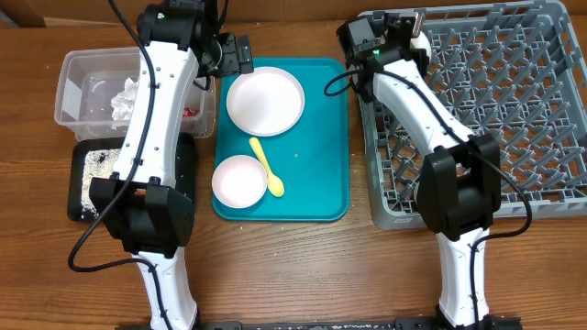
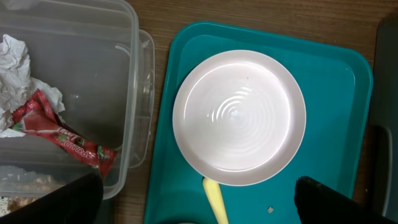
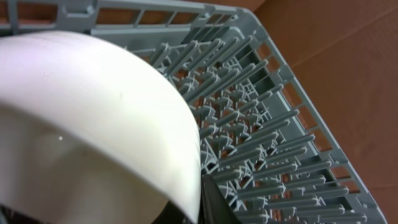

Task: Sort waste into correct bins and load items into the dishwasher
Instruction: 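Carry the bowl right and set it in the dish rack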

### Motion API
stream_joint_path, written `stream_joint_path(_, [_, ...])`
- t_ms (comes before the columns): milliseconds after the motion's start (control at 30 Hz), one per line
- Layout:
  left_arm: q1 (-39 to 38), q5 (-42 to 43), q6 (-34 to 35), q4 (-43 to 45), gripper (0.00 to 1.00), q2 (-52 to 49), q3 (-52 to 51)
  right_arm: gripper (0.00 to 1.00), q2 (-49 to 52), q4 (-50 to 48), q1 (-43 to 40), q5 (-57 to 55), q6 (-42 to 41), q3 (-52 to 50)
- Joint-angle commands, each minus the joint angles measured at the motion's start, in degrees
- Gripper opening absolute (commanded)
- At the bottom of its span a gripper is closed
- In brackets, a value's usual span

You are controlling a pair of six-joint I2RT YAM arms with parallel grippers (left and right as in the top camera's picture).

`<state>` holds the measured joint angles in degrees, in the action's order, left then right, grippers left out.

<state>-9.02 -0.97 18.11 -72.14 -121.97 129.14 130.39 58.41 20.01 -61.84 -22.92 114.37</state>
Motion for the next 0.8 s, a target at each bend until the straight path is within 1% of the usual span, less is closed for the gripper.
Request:
stream_joint_path(0, [-0.2,-0.7,0.3,0.2,1.00,0.2,0.3,0.11,1.5,2.1,1.4,5.0,0.3,0.0])
stream_joint_path(33, [-0.2,-0.7,0.3,0.2,1.00,0.2,0.3,0.15,1.5,2.4,1.8,5.4,0.3,0.0])
stream_joint_path(67, [-0.2,-0.7,0.3,0.2,1.00,0.2,0.3,0.30,1.4,3.1,2.4,5.6,0.3,0.0])
stream_joint_path(100, [-0.2,-0.7,0.3,0.2,1.00,0.2,0.3,0.43,1.3,3.4,2.8,5.6,0.3,0.0])
stream_joint_path(133, [-0.2,-0.7,0.3,0.2,1.00,0.2,0.3,0.52,1.2,3.8,3.3,5.6,0.2,0.0])
stream_joint_path(167, [-0.2,-0.7,0.3,0.2,1.00,0.2,0.3,0.63,0.9,4.2,3.8,5.7,0.2,0.0])
stream_joint_path(200, [-0.2,-0.7,0.3,0.2,1.00,0.2,0.3,0.69,0.6,4.6,4.2,6.2,0.2,0.1])
stream_joint_path(233, [-0.2,-0.7,0.3,0.2,1.00,0.2,0.3,0.72,0.2,4.8,4.5,7.0,0.2,0.2])
stream_joint_path(300, [-0.2,-0.7,0.3,0.2,1.00,0.2,0.3,0.74,-0.8,5.4,4.7,9.6,0.2,0.9])
stream_joint_path(433, [-0.2,-0.7,0.3,0.2,1.00,0.2,0.3,0.75,-5.1,7.0,4.6,17.7,0.2,3.6])
stream_joint_path(500, [-0.2,-0.7,0.3,0.2,1.00,0.2,0.3,0.79,-7.4,8.7,4.6,21.5,0.3,5.5])
stream_joint_path(533, [-0.2,-0.7,0.3,0.2,1.00,0.2,0.3,0.84,-8.5,9.9,4.6,23.8,0.3,6.6])
stream_joint_path(567, [-0.2,-0.7,0.3,0.2,1.00,0.2,0.3,0.89,-9.7,11.4,4.6,27.6,0.5,7.7])
stream_joint_path(600, [-0.2,-0.7,0.3,0.2,1.00,0.2,0.3,0.98,-11.1,13.8,4.6,34.0,0.5,8.9])
stream_joint_path(633, [-0.2,-0.7,0.3,0.2,1.00,0.2,0.3,0.99,-12.1,15.4,4.6,39.1,1.4,9.4])
stream_joint_path(700, [-0.2,-0.7,0.3,0.2,1.00,0.2,0.3,0.99,-14.1,17.0,4.7,50.4,6.7,9.5])
stream_joint_path(733, [-0.2,-0.7,0.3,0.2,1.00,0.2,0.3,0.99,-14.4,17.3,4.7,53.4,6.9,9.5])
stream_joint_path(767, [-0.2,-0.7,0.3,0.2,1.00,0.2,0.3,0.99,-14.4,17.7,4.7,59.6,6.9,9.5])
